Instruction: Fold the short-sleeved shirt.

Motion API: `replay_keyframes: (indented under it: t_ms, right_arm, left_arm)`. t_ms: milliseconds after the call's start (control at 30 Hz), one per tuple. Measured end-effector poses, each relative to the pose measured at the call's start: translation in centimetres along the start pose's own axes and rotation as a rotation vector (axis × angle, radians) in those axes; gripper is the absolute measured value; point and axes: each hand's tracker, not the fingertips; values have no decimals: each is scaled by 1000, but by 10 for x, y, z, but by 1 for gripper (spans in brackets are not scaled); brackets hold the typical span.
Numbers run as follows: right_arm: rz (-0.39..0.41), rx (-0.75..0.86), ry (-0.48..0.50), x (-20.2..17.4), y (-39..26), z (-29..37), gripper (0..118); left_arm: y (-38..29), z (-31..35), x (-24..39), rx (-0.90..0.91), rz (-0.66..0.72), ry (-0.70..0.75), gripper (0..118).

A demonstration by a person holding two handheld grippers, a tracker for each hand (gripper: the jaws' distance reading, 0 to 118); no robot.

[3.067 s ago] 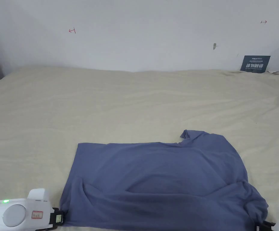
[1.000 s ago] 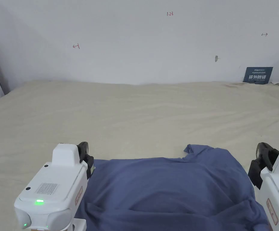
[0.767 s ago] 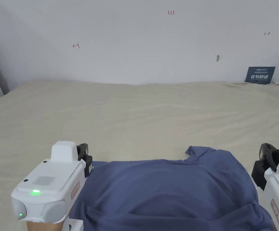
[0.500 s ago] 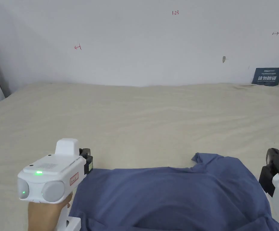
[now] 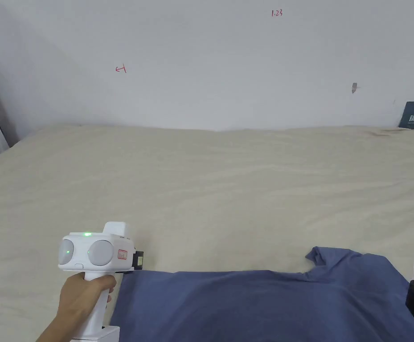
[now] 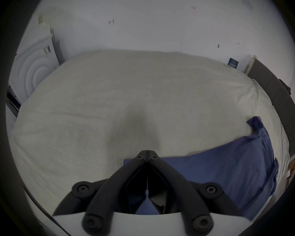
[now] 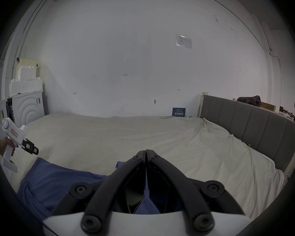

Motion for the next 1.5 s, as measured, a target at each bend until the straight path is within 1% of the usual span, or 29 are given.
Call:
replay_keyframes:
  t_ms: [33, 67, 133, 167, 267, 333, 367, 400, 467, 500, 533, 567, 600, 633, 767, 867, 933, 1033, 1067, 1133, 1167, 1200, 1233, 1267, 1300, 1333, 1367, 1500]
  right_arm:
    - [-2, -10, 2, 0, -2, -3, 0]
    - [-5, -17, 2, -1, -4, -5, 0]
    - [-2, -31, 4, -1, -7, -9, 0]
    - [1, -35, 5, 2, -10, -12, 0]
    - [12, -46, 4, 12, -18, -21, 0]
    - [11, -57, 4, 16, -23, -24, 0]
    - [10, -62, 3, 18, -25, -25, 0]
    - [9, -66, 2, 21, -26, -26, 0]
    - [15, -76, 0, 21, -29, -25, 0]
    - [16, -78, -2, 23, -30, -25, 0]
    - [15, -80, -1, 25, -31, -26, 0]
    - [14, -82, -1, 27, -32, -26, 0]
    - [14, -84, -1, 25, -33, -24, 0]
    - [16, -84, -3, 26, -33, -24, 0]
    - [15, -82, -1, 28, -31, -22, 0]
    - [-2, -90, 20, 29, -27, -27, 0]
    - [-23, -109, 41, 34, -23, -37, 0]
    - [-22, -178, 70, 35, -14, -62, 0]
    - [-64, -200, 84, 39, -12, -74, 0]
    - [-111, -275, 103, 46, -11, -101, 2]
    - [-142, -318, 108, 50, -11, -116, 6]
    - [-153, -355, 118, 53, -12, -129, 15]
    - [-181, -380, 122, 55, -14, -142, 28]
    - [-176, -409, 112, 56, -17, -155, 52]
    - [-176, -447, 103, 58, -21, -167, 69]
    - [-195, -494, 107, 61, -26, -180, 83]
    - [-181, -533, 105, 63, -32, -192, 92]
    - [-126, -604, 33, 64, -52, -214, 93]
  left_arm:
    - [0, -5, -1, -7, 4, 13, 13]
    - [2, -12, -2, -11, 7, 21, 33]
    - [3, -24, -5, -88, 11, 20, 70]
    - [4, -31, -6, -121, 12, 28, 82]
    - [3, -35, -4, -109, -1, 53, 82]
    - [2, -41, -2, -129, -6, 57, 81]
    - [0, -43, -1, -135, -6, 50, 73]
    - [-2, -48, -2, -141, -12, 45, 62]
    - [-4, -45, 2, -128, -20, 29, 47]
    - [-5, -41, 7, -129, -22, 29, 37]
    - [-5, -37, 10, -129, -29, 17, 27]
    - [-5, -36, 12, -135, -37, -3, 14]
    - [-6, -35, 15, -138, -41, -7, 5]
    - [-6, -34, 18, -138, -48, -7, 1]
    - [-9, -27, 22, -133, -90, -10, 0]
    - [-11, -7, 23, -89, -88, -33, 0]
    - [-11, 7, 22, -62, -84, -59, 0]
    - [-14, 27, 22, -26, -98, -74, 0]
    - [-14, 27, 17, -13, -100, -79, 0]
    - [-15, 36, 15, 10, -103, -82, 0]
    - [-16, 40, 15, 12, -104, -85, 0]
    - [-16, 43, 15, 18, -107, -86, 0]
    - [-17, 47, 14, 31, -112, -88, 0]
    - [-17, 50, 13, 33, -112, -88, 0]
    - [-17, 52, 13, 37, -115, -89, 0]
    - [-17, 55, 14, 43, -116, -91, 0]
    - [-17, 57, 13, 45, -117, -93, 0]
    - [-18, 59, 11, 49, -124, -98, 0]
